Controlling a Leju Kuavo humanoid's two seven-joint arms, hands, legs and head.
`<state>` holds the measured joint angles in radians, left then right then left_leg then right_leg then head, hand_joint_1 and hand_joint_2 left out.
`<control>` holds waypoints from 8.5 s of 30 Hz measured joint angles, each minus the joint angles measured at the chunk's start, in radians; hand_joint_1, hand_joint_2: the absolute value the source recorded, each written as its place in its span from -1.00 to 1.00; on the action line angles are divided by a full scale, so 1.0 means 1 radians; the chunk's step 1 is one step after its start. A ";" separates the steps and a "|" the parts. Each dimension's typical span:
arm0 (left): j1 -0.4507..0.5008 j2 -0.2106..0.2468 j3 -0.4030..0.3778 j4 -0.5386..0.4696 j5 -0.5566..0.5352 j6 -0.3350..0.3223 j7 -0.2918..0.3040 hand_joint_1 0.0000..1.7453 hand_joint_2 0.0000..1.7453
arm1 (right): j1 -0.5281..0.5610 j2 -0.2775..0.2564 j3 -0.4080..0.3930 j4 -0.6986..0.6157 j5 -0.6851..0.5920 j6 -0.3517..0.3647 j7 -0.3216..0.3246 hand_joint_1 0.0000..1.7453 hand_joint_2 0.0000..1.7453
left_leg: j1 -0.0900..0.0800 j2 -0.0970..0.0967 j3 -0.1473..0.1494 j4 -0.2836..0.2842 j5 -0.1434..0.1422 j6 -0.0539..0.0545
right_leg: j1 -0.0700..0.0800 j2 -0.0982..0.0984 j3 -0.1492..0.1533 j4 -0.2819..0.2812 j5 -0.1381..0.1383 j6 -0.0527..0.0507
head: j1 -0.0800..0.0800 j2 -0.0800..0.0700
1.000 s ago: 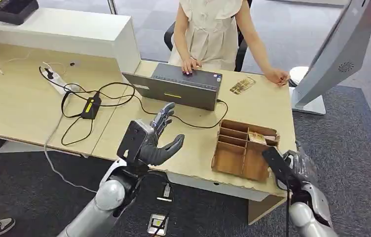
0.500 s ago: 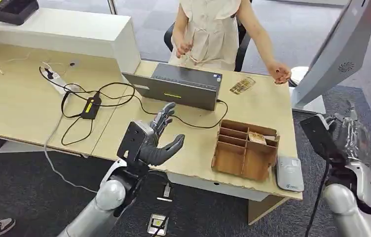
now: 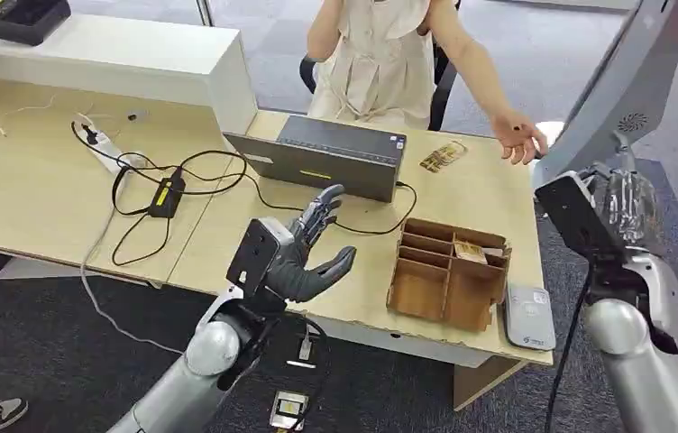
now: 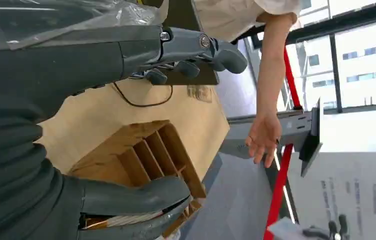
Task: Pass the card to the sensor for recognition and then transmit it.
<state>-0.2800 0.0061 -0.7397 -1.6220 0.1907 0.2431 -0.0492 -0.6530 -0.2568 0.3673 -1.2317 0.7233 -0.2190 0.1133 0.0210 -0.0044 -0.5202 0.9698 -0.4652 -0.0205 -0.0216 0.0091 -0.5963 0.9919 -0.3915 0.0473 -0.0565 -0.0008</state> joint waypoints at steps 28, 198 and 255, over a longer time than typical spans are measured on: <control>-0.083 -0.037 -0.061 0.091 0.053 -0.011 0.008 -1.00 1.00 | -0.450 0.231 0.123 0.704 -0.062 -0.069 0.014 1.00 1.00 | 0.000 0.000 0.000 0.000 0.000 0.000 | 0.000 0.000 -0.001 0.001 0.000 0.000 | 0.000 0.000; -0.002 -0.003 -0.055 -0.017 0.029 0.080 0.018 -1.00 1.00 | 0.158 0.174 0.238 0.346 0.435 -0.364 0.058 -1.00 1.00 | 0.000 0.000 0.001 0.000 0.000 0.000 | 0.001 0.000 0.000 0.000 0.000 0.000 | 0.000 0.000; -0.014 -0.003 -0.062 0.011 0.036 0.087 -0.004 -1.00 1.00 | 0.075 0.214 0.259 0.486 0.256 -0.403 0.013 1.00 1.00 | 0.000 0.000 0.001 0.000 0.000 0.000 | 0.001 0.000 0.000 0.000 0.000 0.000 | 0.000 0.000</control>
<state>-0.2938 0.0027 -0.8015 -1.6113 0.2266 0.3304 -0.0534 -0.5783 -0.0431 0.6260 -0.7461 0.9796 -0.6217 0.1263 0.0214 -0.0044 -0.5190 0.9696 -0.4653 -0.0206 -0.0208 0.0092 -0.5962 0.9918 -0.3918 0.0470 -0.0561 -0.0008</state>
